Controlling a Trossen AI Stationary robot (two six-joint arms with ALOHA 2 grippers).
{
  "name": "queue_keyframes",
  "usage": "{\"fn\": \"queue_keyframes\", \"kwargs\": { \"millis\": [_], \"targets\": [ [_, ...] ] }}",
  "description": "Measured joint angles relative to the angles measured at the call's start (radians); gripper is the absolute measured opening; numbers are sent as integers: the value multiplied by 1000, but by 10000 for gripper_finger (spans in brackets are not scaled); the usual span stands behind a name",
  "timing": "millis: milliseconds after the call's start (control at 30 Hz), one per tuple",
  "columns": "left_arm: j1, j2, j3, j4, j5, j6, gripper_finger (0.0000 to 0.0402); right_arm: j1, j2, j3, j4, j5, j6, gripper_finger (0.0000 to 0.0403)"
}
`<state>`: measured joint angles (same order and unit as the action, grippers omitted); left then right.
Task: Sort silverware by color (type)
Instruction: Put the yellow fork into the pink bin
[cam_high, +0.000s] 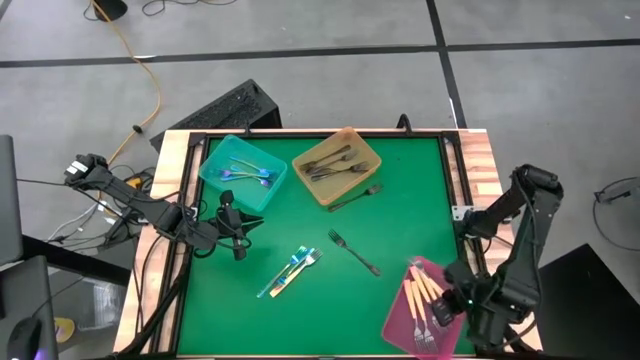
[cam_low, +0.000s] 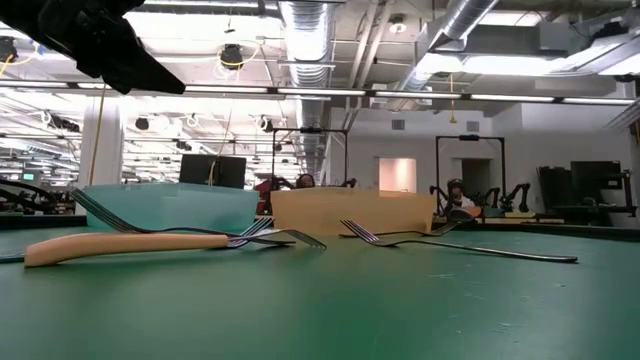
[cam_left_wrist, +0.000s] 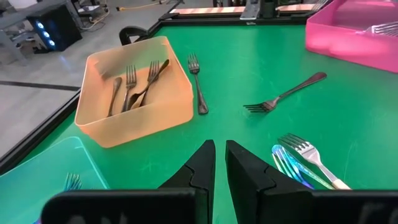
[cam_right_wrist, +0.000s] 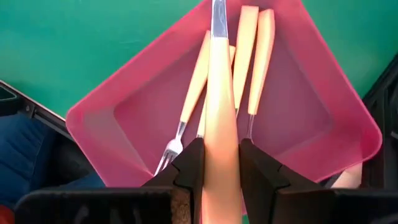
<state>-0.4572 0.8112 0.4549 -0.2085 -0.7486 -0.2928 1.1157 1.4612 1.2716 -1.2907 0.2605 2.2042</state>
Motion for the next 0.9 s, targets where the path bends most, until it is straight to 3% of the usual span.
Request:
{"fn": "queue_keyframes", "kwargs": {
  "millis": [167,400,700,900],
  "targets": [
    [0,0,0,-1,0,-4,25,12,11,0,13,-12,20,103],
    [0,0,0,-1,-18,-5,25,23,65,0,60,-148,28,103],
    [1,0,0,-1,-26,-12,25,47,115,3,66,-165,31,103],
    [1,0,0,1,-26,-23,25,26,176,3,85,-302,40,103]
  ]
}}
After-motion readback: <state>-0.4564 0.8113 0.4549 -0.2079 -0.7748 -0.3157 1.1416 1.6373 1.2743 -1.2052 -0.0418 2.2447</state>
